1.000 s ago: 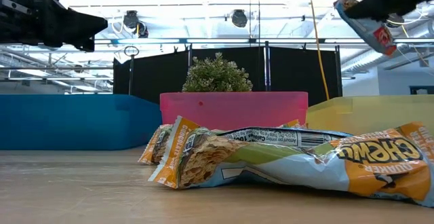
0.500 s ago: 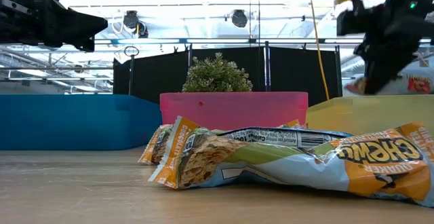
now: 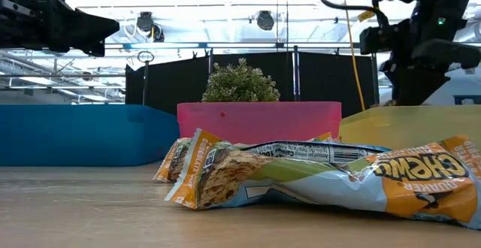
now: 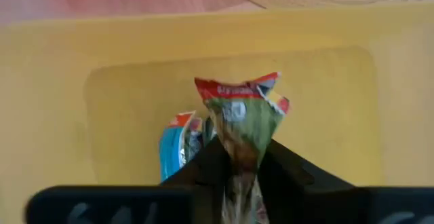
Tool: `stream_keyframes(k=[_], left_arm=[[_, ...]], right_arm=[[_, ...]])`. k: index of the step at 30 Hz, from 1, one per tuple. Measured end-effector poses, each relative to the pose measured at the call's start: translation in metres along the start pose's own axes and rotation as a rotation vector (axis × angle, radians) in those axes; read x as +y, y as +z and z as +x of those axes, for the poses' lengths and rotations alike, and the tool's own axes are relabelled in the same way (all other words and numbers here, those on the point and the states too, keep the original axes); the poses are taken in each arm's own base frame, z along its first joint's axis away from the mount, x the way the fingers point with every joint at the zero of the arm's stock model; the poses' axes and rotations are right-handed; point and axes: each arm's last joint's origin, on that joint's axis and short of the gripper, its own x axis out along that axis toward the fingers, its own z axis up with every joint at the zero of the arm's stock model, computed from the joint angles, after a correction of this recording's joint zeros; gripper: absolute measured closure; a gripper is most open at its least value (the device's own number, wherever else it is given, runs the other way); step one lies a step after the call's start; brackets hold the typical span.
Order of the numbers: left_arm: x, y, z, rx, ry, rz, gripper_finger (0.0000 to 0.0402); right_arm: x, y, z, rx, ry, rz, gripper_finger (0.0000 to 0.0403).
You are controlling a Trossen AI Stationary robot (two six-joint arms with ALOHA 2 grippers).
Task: Pick and place Granola Bars by type
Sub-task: Put the red granola bar into the yellow bin, then put the yellow granola bar into the red bin
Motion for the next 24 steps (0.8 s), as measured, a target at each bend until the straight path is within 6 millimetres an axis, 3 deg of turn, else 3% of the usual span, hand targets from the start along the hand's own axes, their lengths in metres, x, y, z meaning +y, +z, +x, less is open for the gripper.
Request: stream_keyframes(k=[6,11,16,20,24], left_arm=[[0.0,0.0,0.0,0.0,0.0,0.007,0.0371],[0.0,0.0,0.0,0.0,0.0,0.014,0.0371],[0.0,0.0,0.0,0.0,0.0,0.011,0.0371],[0.0,0.0,0.0,0.0,0.0,0.007,0.0371],[0.0,0.0,0.0,0.003,0.016,0.018,0.0371]], right_arm=[[-0.004,-0.004,-0.005,0.016,-0.01,-0.01,0.028],[-0.008,-0.008,-0.012,0.006,-0.008,-0.027,0.0271],[-0.013,-0.011,-0.03,-0.121,-0.005,-0.006,0.0298],[-0.01,-0.012,-0.054,-0.365,0.003,-0.067,0.0345],[-0.008,-0.015,-0.071,-0.657,0.131,-0.149,0.0395]])
